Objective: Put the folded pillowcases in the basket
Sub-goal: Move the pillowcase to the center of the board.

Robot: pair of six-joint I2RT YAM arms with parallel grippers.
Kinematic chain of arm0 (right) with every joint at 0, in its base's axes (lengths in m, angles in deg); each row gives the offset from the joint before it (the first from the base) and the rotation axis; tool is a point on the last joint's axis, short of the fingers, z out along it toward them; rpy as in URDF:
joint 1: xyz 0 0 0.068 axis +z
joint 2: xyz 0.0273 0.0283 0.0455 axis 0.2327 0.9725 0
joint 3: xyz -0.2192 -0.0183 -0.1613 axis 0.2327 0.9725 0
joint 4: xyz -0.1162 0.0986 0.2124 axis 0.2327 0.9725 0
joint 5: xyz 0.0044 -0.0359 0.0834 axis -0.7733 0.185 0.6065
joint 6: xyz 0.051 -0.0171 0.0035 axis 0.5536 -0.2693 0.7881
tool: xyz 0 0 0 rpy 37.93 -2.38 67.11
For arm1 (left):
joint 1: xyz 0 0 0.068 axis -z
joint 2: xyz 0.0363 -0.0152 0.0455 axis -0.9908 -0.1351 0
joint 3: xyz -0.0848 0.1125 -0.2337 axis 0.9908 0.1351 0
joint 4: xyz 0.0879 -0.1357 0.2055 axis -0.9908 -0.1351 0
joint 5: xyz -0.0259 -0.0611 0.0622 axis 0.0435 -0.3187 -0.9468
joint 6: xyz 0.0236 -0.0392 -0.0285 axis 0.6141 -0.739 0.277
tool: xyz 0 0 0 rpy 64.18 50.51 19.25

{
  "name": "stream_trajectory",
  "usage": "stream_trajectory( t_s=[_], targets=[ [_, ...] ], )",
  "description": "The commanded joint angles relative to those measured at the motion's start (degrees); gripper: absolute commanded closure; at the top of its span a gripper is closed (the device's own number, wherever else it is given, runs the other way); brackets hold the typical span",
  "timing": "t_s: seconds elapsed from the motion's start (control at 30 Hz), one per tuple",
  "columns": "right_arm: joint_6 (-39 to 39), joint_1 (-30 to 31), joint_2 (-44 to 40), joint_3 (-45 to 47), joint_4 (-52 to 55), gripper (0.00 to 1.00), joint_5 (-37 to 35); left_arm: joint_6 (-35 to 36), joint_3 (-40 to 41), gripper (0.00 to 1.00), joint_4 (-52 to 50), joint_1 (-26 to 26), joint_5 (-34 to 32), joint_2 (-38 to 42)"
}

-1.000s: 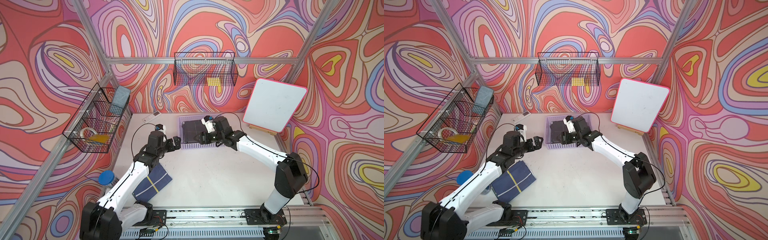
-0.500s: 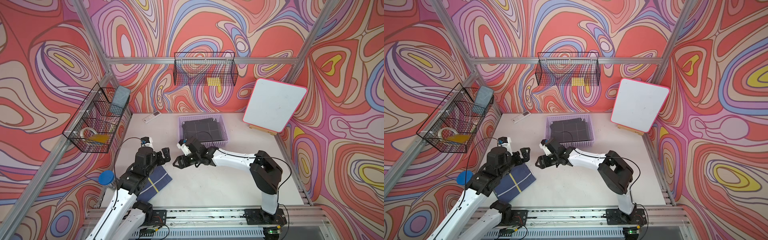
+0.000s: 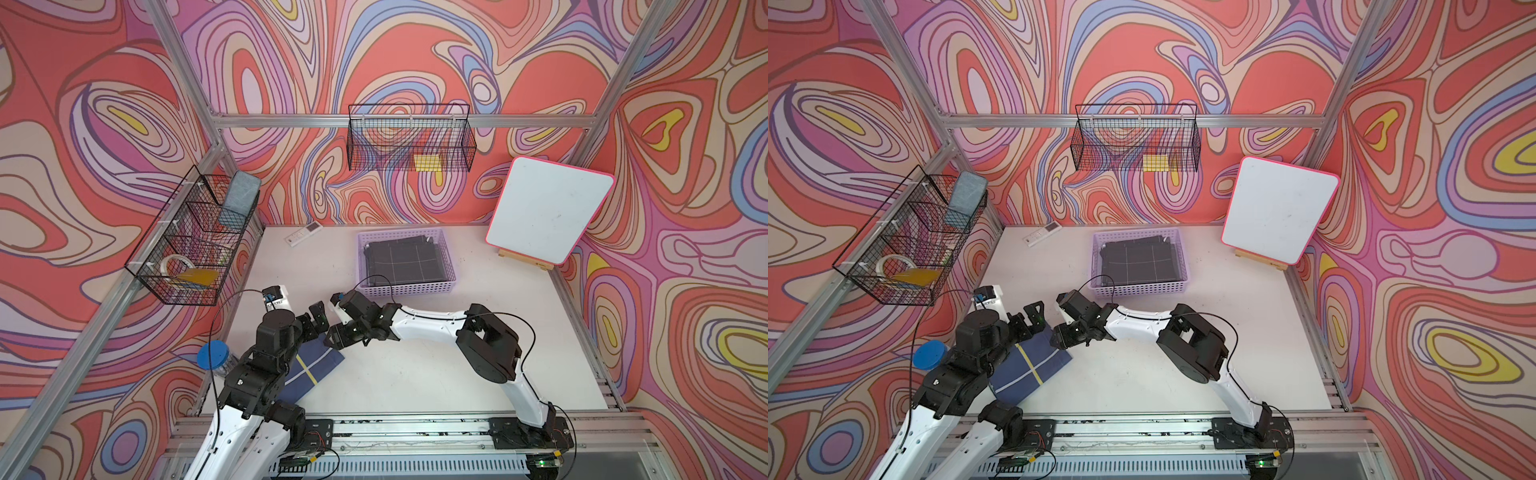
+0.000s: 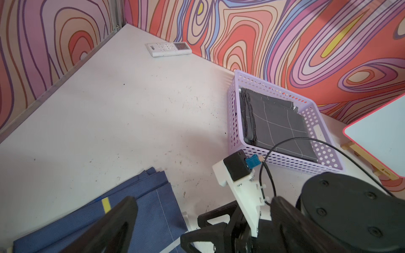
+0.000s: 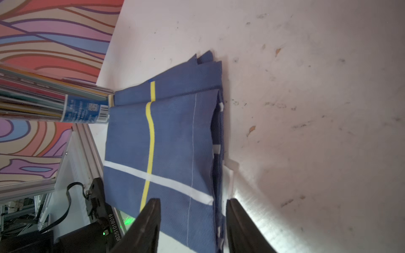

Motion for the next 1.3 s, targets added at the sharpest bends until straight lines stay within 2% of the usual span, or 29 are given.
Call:
stream_trajectory(
  t_s=[0.0,0.07,0.33,0.57,0.63,1.1,1.27],
  targets=[
    [-0.4,0.3,2.8,-2.5,1.6,0.55,-1.8,0.0,0.7,0.01,-3.0,-0.1,-1.1,1.1],
    [-0.6,0.6,3.9,-3.3,1.9,0.62,-1.7,0.1,0.8,0.01,-3.4,-0.1,-1.0,1.3],
    [-1.2,0.9,5.6,-4.0,2.5,0.72,-1.1,0.1,1.8,0.01,-3.4,-0.1,-0.1,1.8],
    [-1.0,0.9,5.5,-4.1,2.7,0.96,-0.7,0.0,2.4,0.01,-3.4,-0.1,0.7,2.3],
    [-0.9,0.9,4.9,-3.6,2.4,1.0,-0.6,0.2,2.5,0.01,-3.6,-0.1,0.7,2.4],
    [-0.2,1.0,-6.8,9.3,-0.1,1.0,-7.1,-0.2,2.9,0.01,-3.9,-0.1,1.7,1.7],
    [-0.3,0.6,-12.2,15.5,1.4,1.0,-10.6,-0.1,4.1,0.01,-3.4,-0.1,4.7,0.7]
  ],
)
